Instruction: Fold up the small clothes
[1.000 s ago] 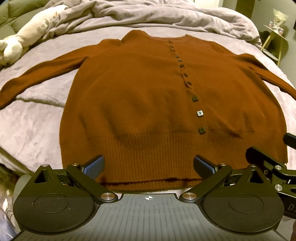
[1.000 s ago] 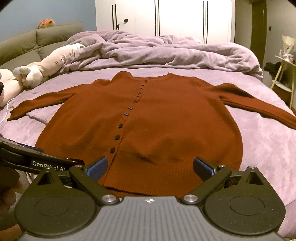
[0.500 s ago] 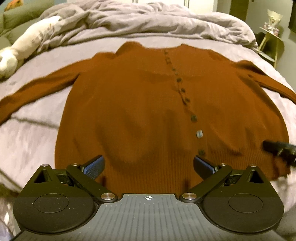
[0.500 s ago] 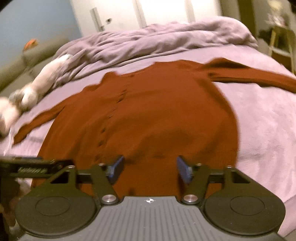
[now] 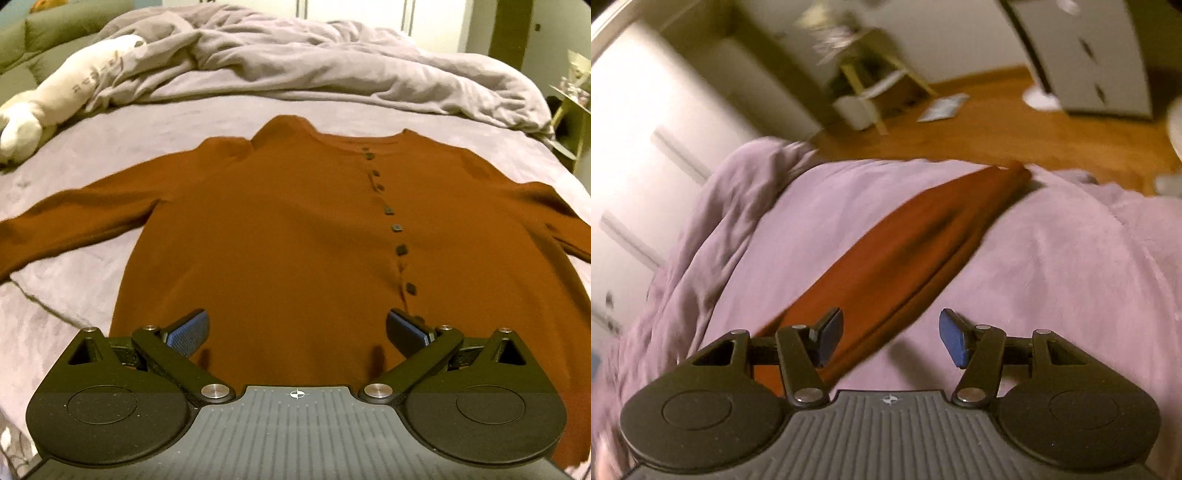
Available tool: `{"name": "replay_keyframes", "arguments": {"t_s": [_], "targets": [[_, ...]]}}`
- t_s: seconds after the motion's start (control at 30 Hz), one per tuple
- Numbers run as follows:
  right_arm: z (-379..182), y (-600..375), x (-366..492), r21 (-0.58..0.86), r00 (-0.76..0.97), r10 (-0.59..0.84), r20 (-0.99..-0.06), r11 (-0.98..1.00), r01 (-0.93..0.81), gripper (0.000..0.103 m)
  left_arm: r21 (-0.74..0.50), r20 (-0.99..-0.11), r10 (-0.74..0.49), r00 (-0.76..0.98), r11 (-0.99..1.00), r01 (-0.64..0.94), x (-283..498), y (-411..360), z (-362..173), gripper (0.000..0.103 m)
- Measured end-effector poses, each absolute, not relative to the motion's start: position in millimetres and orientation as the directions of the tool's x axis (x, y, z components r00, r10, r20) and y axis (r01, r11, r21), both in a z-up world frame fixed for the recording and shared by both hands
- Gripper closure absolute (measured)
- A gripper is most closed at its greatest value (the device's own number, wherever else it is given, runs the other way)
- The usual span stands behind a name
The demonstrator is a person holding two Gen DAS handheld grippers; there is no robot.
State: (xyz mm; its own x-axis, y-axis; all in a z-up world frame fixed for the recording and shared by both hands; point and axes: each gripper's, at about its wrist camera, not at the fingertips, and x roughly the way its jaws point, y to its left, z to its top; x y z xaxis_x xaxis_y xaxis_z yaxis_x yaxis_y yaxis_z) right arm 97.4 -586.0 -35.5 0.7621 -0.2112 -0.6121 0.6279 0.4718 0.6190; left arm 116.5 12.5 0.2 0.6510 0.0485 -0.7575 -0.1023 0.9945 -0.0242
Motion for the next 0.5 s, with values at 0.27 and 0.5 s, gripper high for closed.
{"name": "replay_keyframes", "arguments": {"t_s": [0.27, 0.5], "targets": [[-58, -618, 112, 0.687, 0.782, -0.219, -0.584, 0.381, 0.619, 0.089, -0.056, -0.777, 0.042, 0.629, 0.989, -0.136, 126, 31, -5, 0.000], [11, -541, 161, 0.285, 0.769, -0.352, -0.534, 0.781, 0.555, 0.097, -0.125, -0.753, 0.003, 0.658, 0.981, -0.148, 135, 47, 11, 0.000]]}}
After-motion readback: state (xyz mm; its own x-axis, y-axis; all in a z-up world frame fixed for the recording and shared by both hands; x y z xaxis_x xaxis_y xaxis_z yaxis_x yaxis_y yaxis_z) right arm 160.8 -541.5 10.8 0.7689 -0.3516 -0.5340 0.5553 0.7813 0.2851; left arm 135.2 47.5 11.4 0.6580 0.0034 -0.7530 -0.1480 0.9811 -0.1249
